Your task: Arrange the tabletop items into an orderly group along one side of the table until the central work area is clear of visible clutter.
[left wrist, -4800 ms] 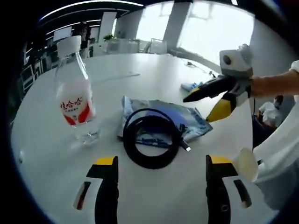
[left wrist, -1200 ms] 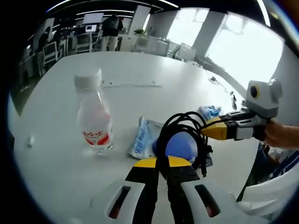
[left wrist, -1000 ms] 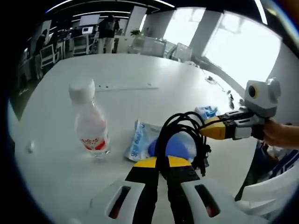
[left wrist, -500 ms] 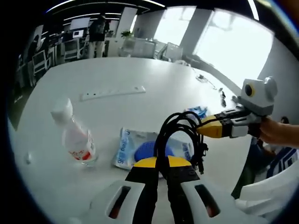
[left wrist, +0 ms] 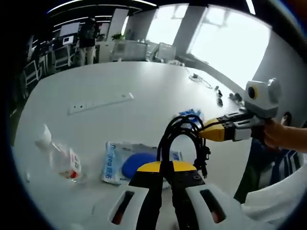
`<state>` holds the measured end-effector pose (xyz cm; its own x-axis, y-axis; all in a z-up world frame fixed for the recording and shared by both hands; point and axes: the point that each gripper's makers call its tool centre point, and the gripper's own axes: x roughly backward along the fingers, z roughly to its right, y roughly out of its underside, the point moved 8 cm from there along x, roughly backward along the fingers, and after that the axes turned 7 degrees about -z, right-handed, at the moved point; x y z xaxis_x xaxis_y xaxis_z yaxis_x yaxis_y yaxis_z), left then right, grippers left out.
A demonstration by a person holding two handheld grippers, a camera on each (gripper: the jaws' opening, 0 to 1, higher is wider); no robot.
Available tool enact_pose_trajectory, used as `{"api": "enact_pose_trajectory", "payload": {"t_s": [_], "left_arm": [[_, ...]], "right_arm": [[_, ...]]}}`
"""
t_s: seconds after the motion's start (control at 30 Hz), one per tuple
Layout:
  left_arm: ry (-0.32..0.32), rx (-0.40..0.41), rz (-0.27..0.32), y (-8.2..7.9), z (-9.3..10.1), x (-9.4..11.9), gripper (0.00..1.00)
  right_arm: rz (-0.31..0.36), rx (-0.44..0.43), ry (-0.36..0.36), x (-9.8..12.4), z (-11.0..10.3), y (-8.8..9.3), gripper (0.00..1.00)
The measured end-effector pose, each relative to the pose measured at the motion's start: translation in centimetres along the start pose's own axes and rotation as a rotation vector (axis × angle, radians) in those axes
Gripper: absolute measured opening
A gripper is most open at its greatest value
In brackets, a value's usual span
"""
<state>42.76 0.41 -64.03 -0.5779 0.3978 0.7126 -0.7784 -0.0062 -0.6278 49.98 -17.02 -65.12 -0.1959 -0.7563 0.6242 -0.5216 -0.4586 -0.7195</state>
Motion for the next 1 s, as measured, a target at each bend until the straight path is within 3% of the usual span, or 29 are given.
{"api": "enact_pose_trajectory", "payload": {"t_s": [0.5,1.0], "left_arm": [[0.079,-0.098,-0.017,-1.5,4.5,-2.7,0.0],[0.156,-0.166,-0.053,-1.8,8.2,-5.2,0.0]], "right_arm": [[0.033,-0.071,0.085,4.4,2.8,2.4,0.0],[0.054,-0.13,0.149,8.0,4.5,5.2,0.0]]}}
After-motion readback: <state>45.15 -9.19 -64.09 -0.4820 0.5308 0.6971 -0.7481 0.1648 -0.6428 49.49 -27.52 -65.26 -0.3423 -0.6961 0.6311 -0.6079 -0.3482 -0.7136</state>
